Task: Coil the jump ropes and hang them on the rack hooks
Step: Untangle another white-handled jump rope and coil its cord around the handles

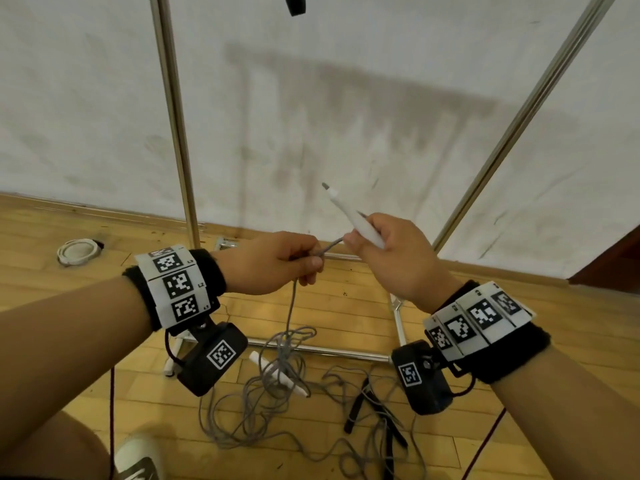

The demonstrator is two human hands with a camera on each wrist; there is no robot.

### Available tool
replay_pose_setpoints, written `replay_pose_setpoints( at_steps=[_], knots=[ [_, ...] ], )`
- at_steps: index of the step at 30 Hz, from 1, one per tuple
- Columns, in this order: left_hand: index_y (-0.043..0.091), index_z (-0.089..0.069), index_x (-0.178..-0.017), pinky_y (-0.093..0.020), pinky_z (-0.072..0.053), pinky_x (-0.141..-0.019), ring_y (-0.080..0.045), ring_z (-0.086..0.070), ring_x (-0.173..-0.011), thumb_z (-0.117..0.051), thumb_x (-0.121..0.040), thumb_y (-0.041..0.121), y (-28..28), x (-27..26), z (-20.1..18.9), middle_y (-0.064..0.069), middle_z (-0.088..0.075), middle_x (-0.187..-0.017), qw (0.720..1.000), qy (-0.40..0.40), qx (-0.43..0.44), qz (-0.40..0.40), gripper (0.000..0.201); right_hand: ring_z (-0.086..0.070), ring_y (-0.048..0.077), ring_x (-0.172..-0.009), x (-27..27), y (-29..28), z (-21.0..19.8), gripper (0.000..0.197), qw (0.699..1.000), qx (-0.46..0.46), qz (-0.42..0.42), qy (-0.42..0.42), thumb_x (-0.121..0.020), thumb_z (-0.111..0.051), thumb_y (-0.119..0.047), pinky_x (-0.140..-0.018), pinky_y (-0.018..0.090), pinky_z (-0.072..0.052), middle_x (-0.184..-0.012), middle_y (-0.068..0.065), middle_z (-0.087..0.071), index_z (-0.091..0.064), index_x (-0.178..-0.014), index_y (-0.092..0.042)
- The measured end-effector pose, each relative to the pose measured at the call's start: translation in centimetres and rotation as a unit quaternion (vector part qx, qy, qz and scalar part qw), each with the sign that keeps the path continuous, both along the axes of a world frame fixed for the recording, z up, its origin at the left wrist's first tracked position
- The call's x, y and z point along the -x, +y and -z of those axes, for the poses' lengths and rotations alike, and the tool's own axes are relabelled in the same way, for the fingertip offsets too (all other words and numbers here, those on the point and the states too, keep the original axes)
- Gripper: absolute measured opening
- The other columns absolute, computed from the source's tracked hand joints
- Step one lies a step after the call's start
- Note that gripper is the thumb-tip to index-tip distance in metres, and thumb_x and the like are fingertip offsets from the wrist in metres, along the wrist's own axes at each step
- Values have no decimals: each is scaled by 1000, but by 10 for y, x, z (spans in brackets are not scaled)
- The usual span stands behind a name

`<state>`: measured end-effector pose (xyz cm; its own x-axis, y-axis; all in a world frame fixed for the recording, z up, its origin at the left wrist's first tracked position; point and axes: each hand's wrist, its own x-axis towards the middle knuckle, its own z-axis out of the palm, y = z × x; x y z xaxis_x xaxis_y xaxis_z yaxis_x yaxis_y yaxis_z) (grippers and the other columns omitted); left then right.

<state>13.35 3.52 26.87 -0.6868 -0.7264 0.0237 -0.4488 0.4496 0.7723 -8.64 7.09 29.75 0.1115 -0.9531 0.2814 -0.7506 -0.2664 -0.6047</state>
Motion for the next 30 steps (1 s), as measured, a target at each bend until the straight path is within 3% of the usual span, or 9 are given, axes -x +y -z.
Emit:
replay_pose_setpoints(
  at_steps=[3, 6, 9, 12, 16, 19, 22, 25, 30],
  knots=[
    [24, -56, -88, -44, -53, -91, -14, -68, -92, -45, -105, 23, -1, 0, 11, 4, -72, -91, 999, -23, -30, 28, 20, -42, 3, -48, 7, -6, -5, 29, 999, 29, 12, -43, -91, -63, -40, -45, 15, -34, -60, -10, -49, -58, -80, -14],
    [27, -58, -90, -49, -50, -94, -18, -66, -97, -41, -105, 31, 0, -2, 22, 6, -71, -96, 995, -86, -37, 29, 23, -41, 2, -50, 9, -6, -12, 27, 993, 63, 24, -95, -92, -63, -38, -46, 15, -36, -61, -9, -49, -59, -80, -14],
    [27, -62, -92, -43, -49, -94, -17, -63, -95, -37, -106, 34, 0, -7, 36, 7, -70, -97, 981, -181, -54, 32, 30, -43, 1, -51, 16, -7, -23, 19, 981, 103, 48, -157, -93, -63, -38, -46, 12, -38, -63, -9, -52, -61, -80, -23],
    [20, -64, -95, -35, -48, -96, -13, -64, -97, -38, -107, 27, -4, -16, 44, 6, -71, -98, 978, -193, -79, 18, 30, -48, 2, -54, 30, -7, -30, 17, 975, 134, 82, -156, -90, -61, -43, -49, 14, -42, -64, -11, -56, -61, -78, -31],
    [23, -65, -89, -24, -49, -75, -9, -63, -74, -39, -107, 28, -8, -23, 43, -3, -72, -85, 976, -215, -47, -6, 32, -53, 17, -57, 50, -6, -19, 23, 981, 94, 122, -116, -84, -68, -39, -55, 36, -49, -68, 9, -63, -66, -75, -18],
    [29, -67, -95, -29, -50, -68, -15, -61, -70, -39, -106, 35, -8, -21, 39, -7, -69, -84, 973, -229, -9, -19, 31, -60, 16, -71, 57, -1, -8, 9, 990, 51, 128, -30, -77, -74, -22, -63, 34, -51, -80, -1, -66, -69, -75, -30],
    [34, -68, -101, -35, -49, -66, -18, -57, -64, -37, -106, 40, -7, -15, 31, 0, -64, -74, 977, -207, 22, -36, 32, -61, 13, -84, 46, 6, 0, 24, 997, 26, 78, 3, -77, -72, -14, -67, 28, -47, -94, -7, -67, -69, -85, -37],
    [36, -68, -99, -16, -38, -53, -4, -45, -50, -40, -105, 39, -3, -7, 21, 12, -51, -56, 987, -151, 47, -29, 29, -62, 9, -75, 22, 12, 9, 11, 999, -20, 22, -23, -82, -72, -24, -65, 29, -50, -88, -11, -67, -72, -90, -32],
    [35, -67, -94, -19, -41, -54, -7, -49, -56, -43, -104, 38, 3, -2, 5, 4, -57, -69, 991, -87, 96, -25, 26, -60, 11, -64, -7, 22, 23, 9, 997, -49, -65, -12, -92, -65, -31, -54, 24, -44, -76, 1, -66, -68, -93, -23]
  ],
)
